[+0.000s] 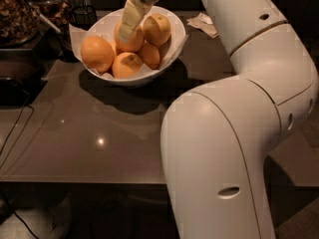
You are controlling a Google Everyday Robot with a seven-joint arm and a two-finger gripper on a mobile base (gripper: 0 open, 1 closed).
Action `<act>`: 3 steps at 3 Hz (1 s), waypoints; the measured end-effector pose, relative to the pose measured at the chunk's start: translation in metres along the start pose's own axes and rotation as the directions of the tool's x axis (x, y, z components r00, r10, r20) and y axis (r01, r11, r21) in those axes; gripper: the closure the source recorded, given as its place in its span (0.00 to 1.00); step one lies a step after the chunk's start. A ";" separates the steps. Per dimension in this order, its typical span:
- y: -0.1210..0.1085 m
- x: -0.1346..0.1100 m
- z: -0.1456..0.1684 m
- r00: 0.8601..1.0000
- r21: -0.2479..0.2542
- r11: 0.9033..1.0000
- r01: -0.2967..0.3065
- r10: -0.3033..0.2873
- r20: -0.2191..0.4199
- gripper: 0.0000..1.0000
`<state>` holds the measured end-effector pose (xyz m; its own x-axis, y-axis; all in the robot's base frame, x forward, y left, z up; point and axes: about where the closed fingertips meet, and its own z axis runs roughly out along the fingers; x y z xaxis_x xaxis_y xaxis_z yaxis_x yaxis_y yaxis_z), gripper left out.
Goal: Pick orange from white bowl
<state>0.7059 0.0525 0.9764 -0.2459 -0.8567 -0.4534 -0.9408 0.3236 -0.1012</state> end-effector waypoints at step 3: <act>0.000 0.002 0.029 0.999 -0.060 0.998 -0.034 0.033 -0.015 0.27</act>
Offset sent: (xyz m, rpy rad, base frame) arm -0.0074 -0.0051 -0.0221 -0.0374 0.1264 0.0100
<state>0.7118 0.0623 0.9494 -0.2801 -0.8514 -0.4434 -0.9442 0.3277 -0.0328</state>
